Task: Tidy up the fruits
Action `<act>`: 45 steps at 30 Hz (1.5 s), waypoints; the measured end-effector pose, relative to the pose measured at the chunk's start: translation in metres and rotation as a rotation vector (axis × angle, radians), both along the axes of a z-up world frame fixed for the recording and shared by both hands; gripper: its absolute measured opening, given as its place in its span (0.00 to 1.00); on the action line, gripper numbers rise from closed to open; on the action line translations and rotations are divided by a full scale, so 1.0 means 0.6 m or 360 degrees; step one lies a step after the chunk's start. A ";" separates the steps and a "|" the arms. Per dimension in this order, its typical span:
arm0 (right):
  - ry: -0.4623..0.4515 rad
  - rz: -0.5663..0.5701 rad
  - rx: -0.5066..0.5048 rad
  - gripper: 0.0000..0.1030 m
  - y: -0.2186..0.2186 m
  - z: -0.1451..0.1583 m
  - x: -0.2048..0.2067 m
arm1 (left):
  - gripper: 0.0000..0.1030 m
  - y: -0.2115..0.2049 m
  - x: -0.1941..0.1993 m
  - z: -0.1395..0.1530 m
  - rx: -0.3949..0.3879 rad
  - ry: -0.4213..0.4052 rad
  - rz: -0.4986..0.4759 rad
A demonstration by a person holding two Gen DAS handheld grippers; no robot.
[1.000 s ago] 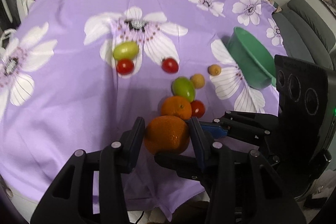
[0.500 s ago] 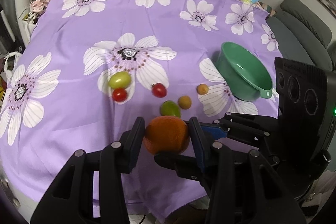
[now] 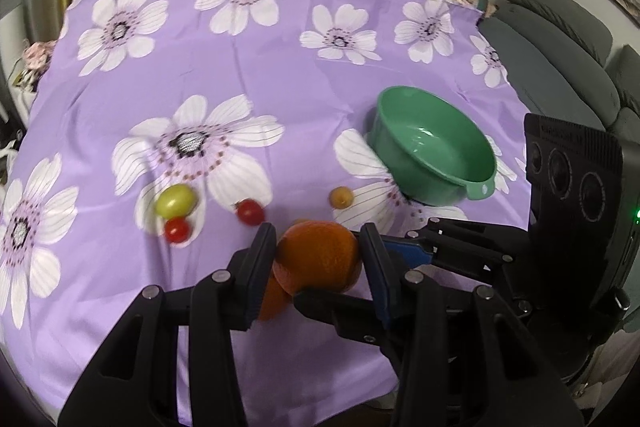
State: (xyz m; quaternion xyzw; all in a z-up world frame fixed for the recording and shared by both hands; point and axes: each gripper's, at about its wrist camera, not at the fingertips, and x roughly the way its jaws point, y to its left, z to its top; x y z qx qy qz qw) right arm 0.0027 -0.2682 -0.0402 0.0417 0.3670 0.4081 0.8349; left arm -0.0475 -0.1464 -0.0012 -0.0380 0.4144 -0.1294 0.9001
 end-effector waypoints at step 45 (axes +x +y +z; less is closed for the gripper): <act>0.0004 -0.0769 -0.0135 0.46 -0.276 -0.026 0.106 | 0.42 -0.272 0.226 -0.058 -0.0167 0.0101 -0.0564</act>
